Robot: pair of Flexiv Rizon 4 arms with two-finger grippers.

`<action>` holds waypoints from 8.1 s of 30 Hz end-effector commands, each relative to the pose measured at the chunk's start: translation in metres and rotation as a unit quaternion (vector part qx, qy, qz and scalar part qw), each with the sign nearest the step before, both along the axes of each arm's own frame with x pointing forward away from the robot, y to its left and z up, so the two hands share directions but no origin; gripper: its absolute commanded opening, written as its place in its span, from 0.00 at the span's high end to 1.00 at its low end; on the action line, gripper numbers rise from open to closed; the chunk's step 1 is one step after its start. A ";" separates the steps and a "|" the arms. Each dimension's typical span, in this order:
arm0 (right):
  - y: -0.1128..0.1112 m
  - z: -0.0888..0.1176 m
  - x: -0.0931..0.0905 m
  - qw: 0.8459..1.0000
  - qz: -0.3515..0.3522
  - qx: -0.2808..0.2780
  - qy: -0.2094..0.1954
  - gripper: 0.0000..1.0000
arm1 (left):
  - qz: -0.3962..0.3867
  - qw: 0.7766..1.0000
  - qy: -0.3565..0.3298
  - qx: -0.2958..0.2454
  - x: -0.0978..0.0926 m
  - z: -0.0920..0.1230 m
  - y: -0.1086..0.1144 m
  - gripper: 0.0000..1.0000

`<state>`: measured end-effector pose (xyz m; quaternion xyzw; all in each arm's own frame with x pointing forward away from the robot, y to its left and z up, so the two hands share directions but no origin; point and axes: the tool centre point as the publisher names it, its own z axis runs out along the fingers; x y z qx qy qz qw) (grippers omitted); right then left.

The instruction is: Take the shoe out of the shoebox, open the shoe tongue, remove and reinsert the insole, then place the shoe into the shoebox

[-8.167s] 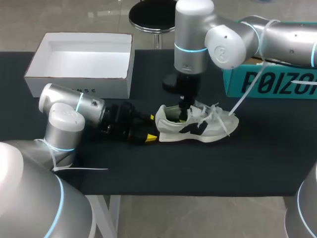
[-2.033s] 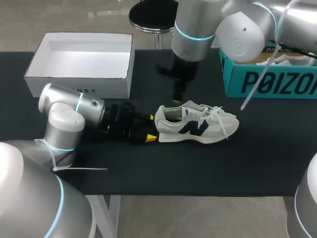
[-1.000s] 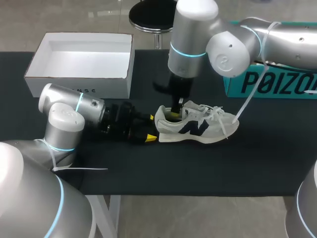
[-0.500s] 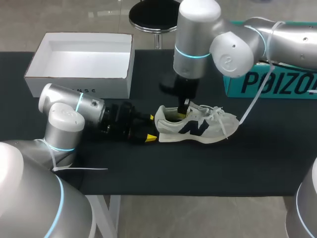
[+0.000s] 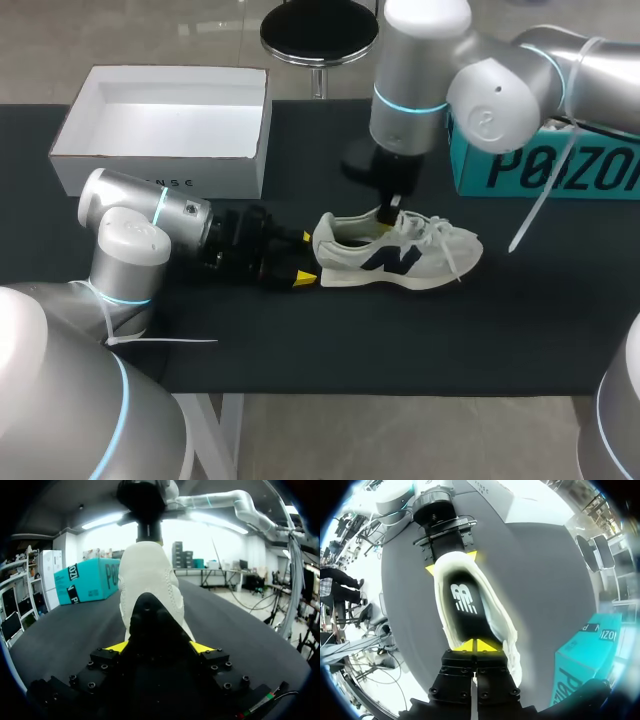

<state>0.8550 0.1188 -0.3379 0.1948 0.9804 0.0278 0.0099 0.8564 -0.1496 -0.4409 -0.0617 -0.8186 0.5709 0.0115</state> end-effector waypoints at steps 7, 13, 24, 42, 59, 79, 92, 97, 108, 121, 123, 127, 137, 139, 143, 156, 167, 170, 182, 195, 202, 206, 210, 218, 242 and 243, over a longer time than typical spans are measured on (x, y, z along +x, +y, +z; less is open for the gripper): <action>-0.024 0.006 -0.014 1.000 -0.022 0.008 -0.017 1.00 | 0.000 1.000 0.000 0.001 0.001 -0.002 -0.002 1.00; -0.034 0.003 -0.017 0.999 -0.034 0.008 -0.016 1.00 | 0.000 1.000 0.000 0.001 0.001 -0.002 -0.002 1.00; -0.049 -0.003 -0.019 0.998 -0.059 0.015 -0.016 1.00 | 0.000 1.000 0.000 0.001 0.001 -0.002 -0.002 1.00; -0.074 0.018 0.008 0.997 -0.075 -0.005 -0.030 1.00 | 0.000 1.000 0.000 0.001 0.001 -0.002 -0.002 1.00; -0.042 0.027 0.011 0.998 -0.035 0.018 -0.049 1.00 | 0.000 1.000 0.000 0.001 0.001 -0.002 -0.002 1.00; 0.013 0.042 0.023 0.997 0.037 0.021 -0.060 1.00 | 0.000 1.000 0.000 0.001 0.001 -0.002 -0.002 1.00; 0.031 0.010 0.022 0.995 0.094 -0.029 0.002 1.00 | 0.000 1.000 0.000 0.001 0.001 -0.002 -0.002 1.00; 0.030 -0.004 0.019 0.993 0.101 -0.056 0.025 1.00 | 0.000 1.000 0.000 0.001 0.001 -0.002 -0.002 1.00; 0.024 -0.017 0.020 0.990 0.106 -0.072 0.053 1.00 | 0.000 1.000 0.000 0.001 0.001 -0.002 -0.002 1.00; 0.020 -0.028 0.020 0.989 0.106 -0.071 0.069 0.58 | 0.000 1.000 0.000 0.001 0.001 -0.002 -0.002 1.00; 0.019 -0.030 0.019 0.989 0.106 -0.071 0.071 0.59 | 0.000 1.000 0.000 0.001 0.001 -0.002 -0.002 1.00; 0.016 -0.037 0.019 0.989 0.104 -0.069 0.077 0.59 | 0.000 1.000 0.000 0.001 0.001 -0.002 -0.002 1.00; 0.010 -0.067 0.020 0.989 0.099 -0.060 0.088 0.60 | 0.000 1.000 0.000 0.001 0.001 -0.002 -0.002 1.00; 0.009 -0.077 0.020 0.989 0.098 -0.057 0.092 0.60 | 0.000 1.000 0.000 0.001 0.001 -0.002 -0.002 1.00; 0.012 -0.094 0.021 0.989 0.098 -0.051 0.099 0.60 | 0.000 1.000 0.000 0.001 0.001 -0.002 -0.002 1.00; 0.021 -0.117 0.010 0.986 0.103 -0.061 0.119 1.00 | 0.000 1.000 0.000 0.001 0.001 -0.002 -0.002 1.00; 0.018 -0.089 0.013 0.989 0.090 -0.069 0.091 1.00 | 0.000 1.000 0.000 0.001 0.001 -0.002 -0.002 1.00; 0.019 -0.083 0.013 0.990 0.087 -0.070 0.085 1.00 | 0.000 1.000 0.000 0.001 0.001 -0.002 -0.002 1.00; 0.020 -0.055 0.022 0.993 0.077 -0.067 0.060 1.00 | 0.000 1.000 0.000 0.001 0.001 -0.002 -0.002 1.00; 0.019 -0.050 0.029 0.994 0.064 -0.063 0.055 1.00 | 0.000 1.000 0.000 0.001 0.001 -0.002 -0.002 1.00; 0.018 -0.042 0.033 0.996 0.055 -0.056 0.045 1.00 | 0.000 1.000 0.000 0.001 0.001 -0.002 -0.002 1.00; 0.017 -0.035 0.036 0.996 0.051 -0.055 0.038 1.00 | 0.000 1.000 0.000 0.001 0.001 -0.002 -0.002 1.00; 0.014 -0.029 0.038 0.998 0.040 -0.050 0.029 1.00 | 0.000 1.000 0.000 0.001 0.001 -0.002 -0.002 1.00; 0.009 -0.019 0.038 0.998 0.027 -0.045 0.019 1.00 | 0.000 1.000 0.000 0.001 0.001 -0.002 -0.002 1.00; -0.025 -0.003 0.022 0.999 -0.023 -0.017 -0.014 1.00 | 0.000 1.000 0.000 0.001 0.001 -0.002 -0.002 1.00; -0.026 0.000 0.022 0.999 -0.027 -0.016 -0.019 1.00 | 0.000 1.000 0.000 0.001 0.001 -0.002 -0.002 1.00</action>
